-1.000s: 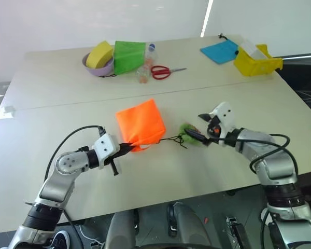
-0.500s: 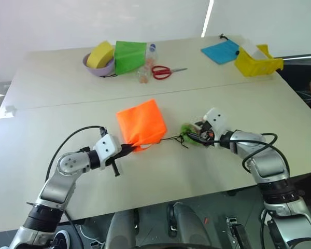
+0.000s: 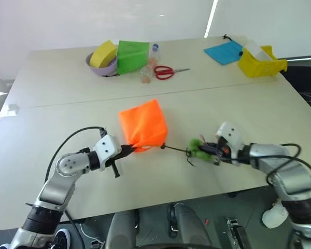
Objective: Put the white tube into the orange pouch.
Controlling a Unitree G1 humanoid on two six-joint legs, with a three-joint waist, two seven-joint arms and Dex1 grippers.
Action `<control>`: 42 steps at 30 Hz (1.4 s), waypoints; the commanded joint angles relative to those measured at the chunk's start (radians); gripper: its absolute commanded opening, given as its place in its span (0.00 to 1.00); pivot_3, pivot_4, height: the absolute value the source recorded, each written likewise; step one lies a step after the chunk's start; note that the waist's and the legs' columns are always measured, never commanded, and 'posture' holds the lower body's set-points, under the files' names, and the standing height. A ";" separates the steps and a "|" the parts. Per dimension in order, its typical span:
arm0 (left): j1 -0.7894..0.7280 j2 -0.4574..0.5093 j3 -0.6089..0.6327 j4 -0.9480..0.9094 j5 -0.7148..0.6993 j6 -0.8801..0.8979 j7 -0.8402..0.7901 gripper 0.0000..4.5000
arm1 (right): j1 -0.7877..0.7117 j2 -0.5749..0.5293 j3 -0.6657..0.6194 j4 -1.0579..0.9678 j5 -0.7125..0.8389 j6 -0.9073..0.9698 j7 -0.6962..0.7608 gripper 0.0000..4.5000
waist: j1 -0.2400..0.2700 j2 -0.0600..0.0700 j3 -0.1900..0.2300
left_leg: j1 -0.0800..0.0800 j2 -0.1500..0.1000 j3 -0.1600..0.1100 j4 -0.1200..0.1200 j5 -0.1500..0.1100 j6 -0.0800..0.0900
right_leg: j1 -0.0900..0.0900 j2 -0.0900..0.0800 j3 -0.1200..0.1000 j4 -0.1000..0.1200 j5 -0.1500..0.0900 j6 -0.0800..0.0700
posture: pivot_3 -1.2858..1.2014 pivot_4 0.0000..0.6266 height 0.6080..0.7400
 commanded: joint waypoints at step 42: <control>-0.412 -0.144 -0.176 0.155 -0.154 0.144 -0.252 0.75 | -0.111 -0.021 -0.054 0.151 -0.053 -0.136 -0.044 0.00 | 0.007 0.000 0.000 | 0.001 -0.004 0.001 0.004 0.000 0.001 | 0.002 0.003 0.001 0.000 0.003 0.002 | 0.52 0.24 1.00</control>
